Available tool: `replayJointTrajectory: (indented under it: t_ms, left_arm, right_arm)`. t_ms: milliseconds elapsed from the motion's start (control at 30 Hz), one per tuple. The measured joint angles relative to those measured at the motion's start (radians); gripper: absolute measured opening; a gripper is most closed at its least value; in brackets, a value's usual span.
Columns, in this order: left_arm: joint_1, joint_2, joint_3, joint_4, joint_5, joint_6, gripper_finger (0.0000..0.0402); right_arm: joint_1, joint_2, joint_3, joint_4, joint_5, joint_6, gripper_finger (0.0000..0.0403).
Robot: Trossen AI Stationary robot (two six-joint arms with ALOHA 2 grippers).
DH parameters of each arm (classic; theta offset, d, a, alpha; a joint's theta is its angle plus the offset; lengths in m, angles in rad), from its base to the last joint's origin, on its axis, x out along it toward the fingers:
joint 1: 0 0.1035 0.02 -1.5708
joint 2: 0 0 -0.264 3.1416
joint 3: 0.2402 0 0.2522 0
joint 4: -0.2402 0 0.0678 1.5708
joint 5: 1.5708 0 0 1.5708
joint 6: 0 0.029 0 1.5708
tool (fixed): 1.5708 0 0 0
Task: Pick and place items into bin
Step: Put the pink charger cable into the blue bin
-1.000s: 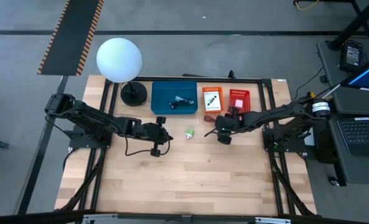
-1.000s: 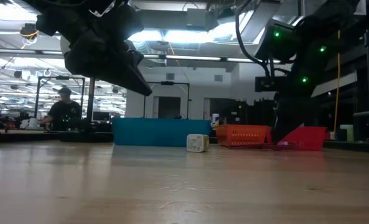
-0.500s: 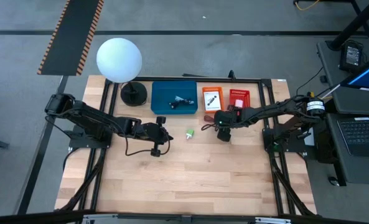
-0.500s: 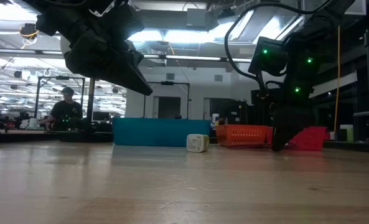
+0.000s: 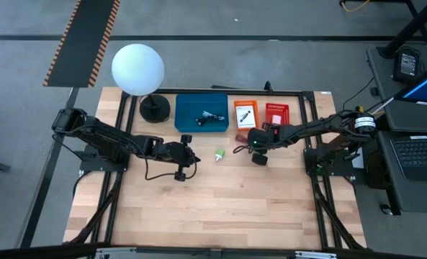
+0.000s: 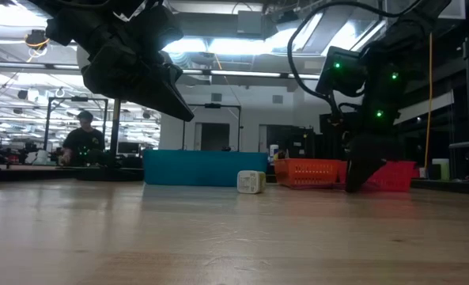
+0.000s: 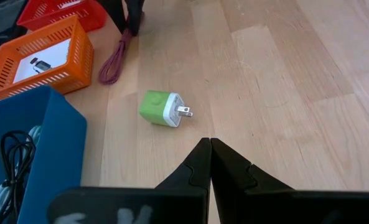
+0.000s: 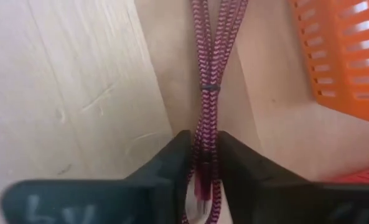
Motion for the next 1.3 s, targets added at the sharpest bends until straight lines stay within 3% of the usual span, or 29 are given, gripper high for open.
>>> replayJointTrajectory:
  t_ms: [167,233,667,933,1300]
  left_arm:
    - [0.000,0.000,0.000,0.000,0.000,0.000,0.0003]
    - [0.000,0.000,0.000,0.000,0.000,0.000,0.0003]
    - [0.000,0.000,0.000,0.053,0.000,0.002,0.0003]
    - [0.000,0.000,0.000,0.035,0.000,0.021,0.0003]
    - [0.000,-0.072,0.002,0.002,-0.037,0.089,0.0003]
  right_arm:
    - [0.000,-0.001,0.000,-0.003,0.004,-0.003,0.0020]
    - [0.001,-0.001,0.000,-0.005,0.006,-0.003,0.0010]
    - [0.000,0.001,0.013,-0.021,-0.009,-0.003,0.0005]
    - [0.049,0.005,0.131,-0.210,-0.027,-0.035,0.0003]
    - [0.095,-0.228,0.122,-0.192,-0.023,-0.082,0.0002]
